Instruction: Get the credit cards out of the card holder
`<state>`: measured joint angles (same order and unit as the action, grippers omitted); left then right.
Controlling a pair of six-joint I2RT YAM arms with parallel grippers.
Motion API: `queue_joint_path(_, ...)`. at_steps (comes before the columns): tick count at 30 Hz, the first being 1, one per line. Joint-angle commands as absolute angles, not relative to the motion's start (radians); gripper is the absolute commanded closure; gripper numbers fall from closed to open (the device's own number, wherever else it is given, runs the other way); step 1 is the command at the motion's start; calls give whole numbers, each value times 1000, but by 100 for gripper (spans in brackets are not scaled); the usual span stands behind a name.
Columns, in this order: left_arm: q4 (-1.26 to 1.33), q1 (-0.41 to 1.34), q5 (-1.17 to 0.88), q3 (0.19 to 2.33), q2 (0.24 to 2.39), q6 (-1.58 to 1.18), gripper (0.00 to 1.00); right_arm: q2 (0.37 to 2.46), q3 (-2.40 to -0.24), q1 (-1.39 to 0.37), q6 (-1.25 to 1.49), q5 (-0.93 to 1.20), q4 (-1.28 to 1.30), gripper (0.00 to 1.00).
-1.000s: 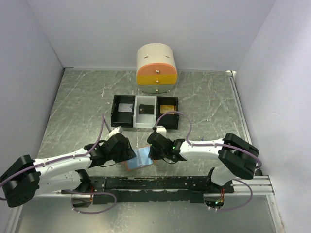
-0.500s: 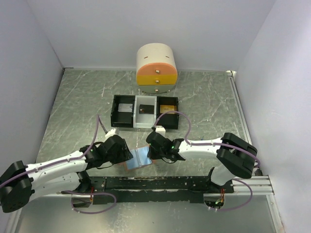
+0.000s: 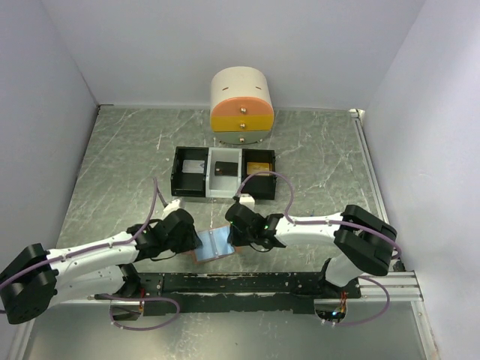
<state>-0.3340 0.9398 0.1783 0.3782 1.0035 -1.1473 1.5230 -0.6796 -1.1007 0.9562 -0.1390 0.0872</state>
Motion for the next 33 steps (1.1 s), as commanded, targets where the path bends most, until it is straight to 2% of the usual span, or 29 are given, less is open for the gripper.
queue_joint_path(1, -160, 953, 111, 330, 1034, -1116, 59, 1571, -721, -1119, 907, -131, 134, 100)
queue_joint_path(12, -211, 991, 189, 420, 1136, -1098, 83, 1608, -815, -1183, 870, -271, 249, 100)
queue_joint_path(18, -278, 1032, 250, 463, 1193, -1122, 88, 1645, -889, -1226, 843, -353, 318, 100)
queue_joint_path(23, -294, 1046, 272, 466, 1198, -1142, 89, 1601, -827, -1226, 806, -206, 130, 100)
queue_joint_path(26, -287, 1049, 280, 449, 1165, -1155, 89, 1572, -792, -1220, 834, -176, 81, 100)
queue_joint_path(28, -286, 1050, 285, 433, 1132, -1165, 86, 1585, -811, -1200, 852, -194, 144, 99)
queue_joint_path(31, -321, 1050, 300, 417, 1073, -1177, 74, 1571, -806, -1153, 870, -251, 231, 93)
queue_joint_path(33, -358, 1049, 309, 414, 1026, -1183, 60, 1521, -756, -1108, 876, -267, 239, 86)
